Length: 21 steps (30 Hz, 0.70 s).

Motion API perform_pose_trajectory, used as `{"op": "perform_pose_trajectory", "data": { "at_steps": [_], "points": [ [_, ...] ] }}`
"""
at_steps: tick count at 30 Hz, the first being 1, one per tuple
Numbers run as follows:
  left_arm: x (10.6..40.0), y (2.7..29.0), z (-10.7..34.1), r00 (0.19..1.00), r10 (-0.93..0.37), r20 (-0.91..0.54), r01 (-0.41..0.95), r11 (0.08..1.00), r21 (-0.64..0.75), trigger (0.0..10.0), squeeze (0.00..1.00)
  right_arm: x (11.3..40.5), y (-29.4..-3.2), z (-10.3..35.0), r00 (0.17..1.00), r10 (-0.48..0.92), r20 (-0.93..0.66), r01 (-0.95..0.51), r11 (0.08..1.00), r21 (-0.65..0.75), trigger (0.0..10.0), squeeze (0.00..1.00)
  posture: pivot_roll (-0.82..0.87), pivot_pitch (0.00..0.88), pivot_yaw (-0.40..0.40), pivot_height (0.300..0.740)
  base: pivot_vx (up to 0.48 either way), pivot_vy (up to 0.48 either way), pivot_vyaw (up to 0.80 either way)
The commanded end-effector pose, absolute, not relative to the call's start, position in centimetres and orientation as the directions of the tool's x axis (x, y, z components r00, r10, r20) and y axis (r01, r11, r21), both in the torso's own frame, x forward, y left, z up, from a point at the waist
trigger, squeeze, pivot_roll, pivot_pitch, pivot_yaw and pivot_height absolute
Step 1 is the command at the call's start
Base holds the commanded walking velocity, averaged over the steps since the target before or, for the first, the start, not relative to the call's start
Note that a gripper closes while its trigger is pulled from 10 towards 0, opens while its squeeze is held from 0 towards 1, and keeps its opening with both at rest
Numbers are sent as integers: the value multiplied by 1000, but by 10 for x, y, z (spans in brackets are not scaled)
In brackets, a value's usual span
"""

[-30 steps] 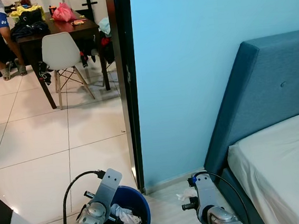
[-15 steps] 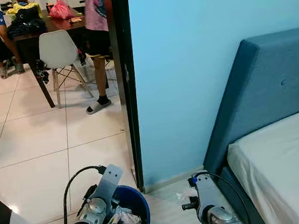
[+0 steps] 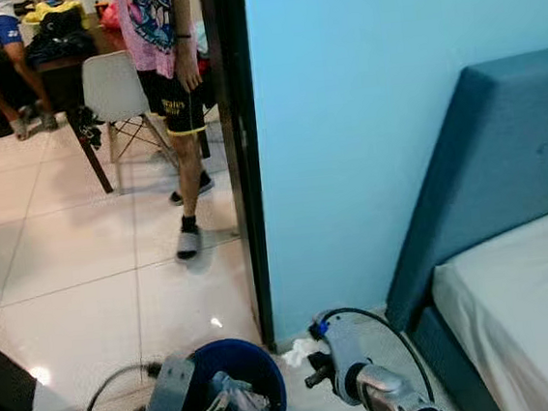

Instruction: Clean up the room

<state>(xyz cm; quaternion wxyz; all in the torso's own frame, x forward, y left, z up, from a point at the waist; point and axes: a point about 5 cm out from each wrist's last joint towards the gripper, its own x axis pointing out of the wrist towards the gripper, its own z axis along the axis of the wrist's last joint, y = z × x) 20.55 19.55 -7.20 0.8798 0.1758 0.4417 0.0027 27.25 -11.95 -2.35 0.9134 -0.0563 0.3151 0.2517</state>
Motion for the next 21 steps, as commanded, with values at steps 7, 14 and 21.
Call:
{"op": "perform_pose_trajectory", "data": {
  "at_steps": [7,14,21],
  "points": [
    [160,210,-92,481,183,-858,116,956,269,10000,0,282,-116,-17,697,399,-595,-475,879,33,10000,0,9,88,-26,740,0,0,796],
    [157,210,-93,473,169,-865,150,952,267,10000,0,287,-120,-13,726,357,-588,-437,899,6,10000,0,24,85,-27,740,0,0,794],
    [158,208,-93,479,137,-867,165,956,242,10000,0,290,-141,-15,763,131,-633,-317,930,-189,10000,0,34,79,-30,740,0,0,455]
  ]
}}
